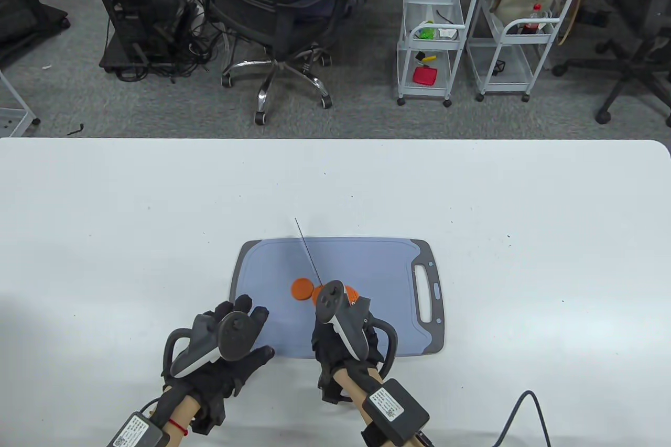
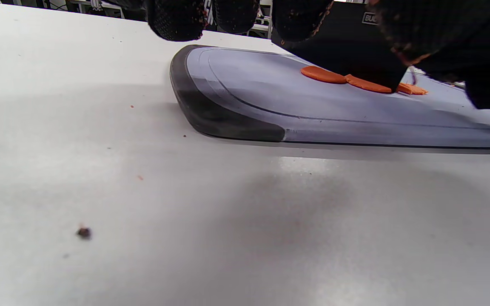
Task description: Chop plasticine discs into granules with repetitive downward strikes
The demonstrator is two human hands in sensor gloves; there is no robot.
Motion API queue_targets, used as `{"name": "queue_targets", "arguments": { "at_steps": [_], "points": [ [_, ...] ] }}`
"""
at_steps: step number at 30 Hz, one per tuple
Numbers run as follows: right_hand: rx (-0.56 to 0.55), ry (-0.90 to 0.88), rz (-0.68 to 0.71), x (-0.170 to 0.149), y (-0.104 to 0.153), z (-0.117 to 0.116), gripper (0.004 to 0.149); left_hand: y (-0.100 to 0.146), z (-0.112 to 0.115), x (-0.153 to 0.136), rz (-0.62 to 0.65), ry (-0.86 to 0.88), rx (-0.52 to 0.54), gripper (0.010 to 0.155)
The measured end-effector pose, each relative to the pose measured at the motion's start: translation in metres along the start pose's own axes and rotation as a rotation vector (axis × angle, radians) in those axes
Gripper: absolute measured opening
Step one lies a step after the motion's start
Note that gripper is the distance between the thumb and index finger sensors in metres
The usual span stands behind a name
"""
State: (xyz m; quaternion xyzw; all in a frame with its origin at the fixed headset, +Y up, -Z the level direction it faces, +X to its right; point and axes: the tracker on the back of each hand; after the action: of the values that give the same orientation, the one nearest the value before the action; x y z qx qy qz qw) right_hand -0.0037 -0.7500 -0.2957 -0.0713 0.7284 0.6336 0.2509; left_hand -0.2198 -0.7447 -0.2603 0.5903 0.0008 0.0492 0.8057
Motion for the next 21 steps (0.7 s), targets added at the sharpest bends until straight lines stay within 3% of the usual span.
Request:
{"name": "queue_targets", "arguments": {
  "at_steps": [8,11,17,21],
  "points": [
    [0.067,-0.133,0.006,-0.02,0.014,0.016,0.047,-0.002,0.0,0.002,-0.002,-0.003,-0.011,0.079],
    [0.102,-0.049,-0.023,-0.017,0.012,0.007,0.047,-0.001,0.001,0.003,0.0,-0.016,-0.011,0.079],
    [0.038,0.025,-0.039,0.002,0.006,0.0,0.047,0.001,-0.001,0.002,0.0,-0.003,-0.003,0.079],
    [0.091,-0.121,-0.031,-0.009,-0.004,0.002,0.047,0.002,-0.001,0.002,0.004,-0.005,-0.004,0.079]
  ]
}}
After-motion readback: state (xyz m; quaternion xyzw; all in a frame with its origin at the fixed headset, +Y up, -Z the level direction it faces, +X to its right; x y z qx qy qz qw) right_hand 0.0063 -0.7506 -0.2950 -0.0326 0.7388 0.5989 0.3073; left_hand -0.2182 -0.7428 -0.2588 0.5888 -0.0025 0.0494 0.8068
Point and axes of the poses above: the tracker on the back of each hand, its own x axis roughly to the thumb side, its own y axis roughly from the fingertips to the wrist, z = x × y, and after that the axes turned 10 degrees about -z, right-handed
